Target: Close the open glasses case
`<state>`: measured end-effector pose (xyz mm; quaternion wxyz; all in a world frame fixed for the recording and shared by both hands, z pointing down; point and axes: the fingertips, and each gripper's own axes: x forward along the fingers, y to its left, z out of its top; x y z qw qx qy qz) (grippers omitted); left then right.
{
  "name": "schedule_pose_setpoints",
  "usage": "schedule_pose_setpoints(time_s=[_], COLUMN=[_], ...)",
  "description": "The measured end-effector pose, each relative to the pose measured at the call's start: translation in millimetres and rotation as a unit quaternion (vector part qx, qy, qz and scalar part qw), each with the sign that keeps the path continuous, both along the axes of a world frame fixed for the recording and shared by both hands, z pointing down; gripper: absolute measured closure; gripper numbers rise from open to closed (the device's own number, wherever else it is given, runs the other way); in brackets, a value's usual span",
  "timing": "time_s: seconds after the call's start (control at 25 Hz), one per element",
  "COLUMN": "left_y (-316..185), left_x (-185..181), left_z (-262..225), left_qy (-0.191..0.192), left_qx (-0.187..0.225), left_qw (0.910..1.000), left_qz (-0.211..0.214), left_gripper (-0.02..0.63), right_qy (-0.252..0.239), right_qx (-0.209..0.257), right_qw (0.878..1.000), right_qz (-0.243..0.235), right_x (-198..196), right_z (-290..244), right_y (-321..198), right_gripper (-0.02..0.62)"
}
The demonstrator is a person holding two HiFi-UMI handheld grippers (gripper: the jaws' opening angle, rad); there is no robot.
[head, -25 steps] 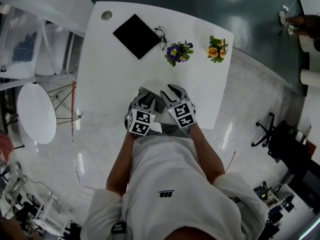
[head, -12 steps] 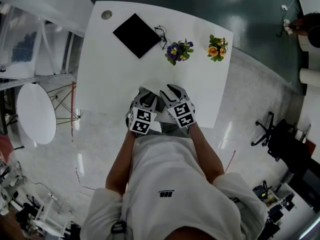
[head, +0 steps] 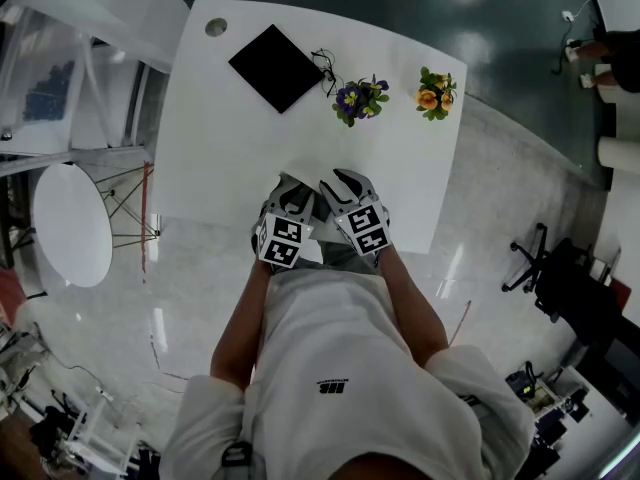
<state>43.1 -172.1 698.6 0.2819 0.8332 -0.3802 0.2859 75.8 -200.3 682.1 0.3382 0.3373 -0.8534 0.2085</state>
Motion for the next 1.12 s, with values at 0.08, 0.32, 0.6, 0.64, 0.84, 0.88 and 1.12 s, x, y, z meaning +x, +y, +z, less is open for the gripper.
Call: schedule_pose_setpoints(time_s=[0.08, 0.32, 0.6, 0.64, 0.84, 0.88, 1.12], left_y=[1, 6, 11, 12, 17, 17, 22], left_x=[-1, -3, -5, -6, -9, -9, -12], left_z=[0, 0, 1, 1, 0, 0, 0], left_qy=[0.0, 0.002, 0.003, 0.003, 0.005, 0.005, 0.006], left_qx=[0.001, 0.001, 0.001, 0.001, 0.0, -0.001, -0.003], left_qw=[1.0, 1.0, 1.0, 1.0, 1.0, 1.0, 0.9999], left_qz=[0.0, 0.002, 0.005, 0.006, 0.007, 0.007, 0.01], left_gripper=[0.505, 0.505, 0.505, 0.505, 0.505, 0.505, 0.505], right_qy=[0.001, -0.002, 0.0, 0.001, -0.003, -0.003, -0.004], right_qx=[0.002, 0.001, 0.0, 0.001, -0.003, -0.003, -0.004], right_qw=[1.0, 1.0, 1.0, 1.0, 1.0, 1.0, 1.0], right_qz=[-0.002, -0.001, -0.001, -0.001, -0.001, 0.0, -0.002], right_x=[-1, -5, -7, -7, -13, -13, -16], right_z=[0, -1, -1, 0, -4, -4, -2], right_y=[1, 7, 12, 13, 17, 18, 23], right_gripper=[0.446, 0.446, 0.446, 0.446, 0.446, 0.446, 0.446])
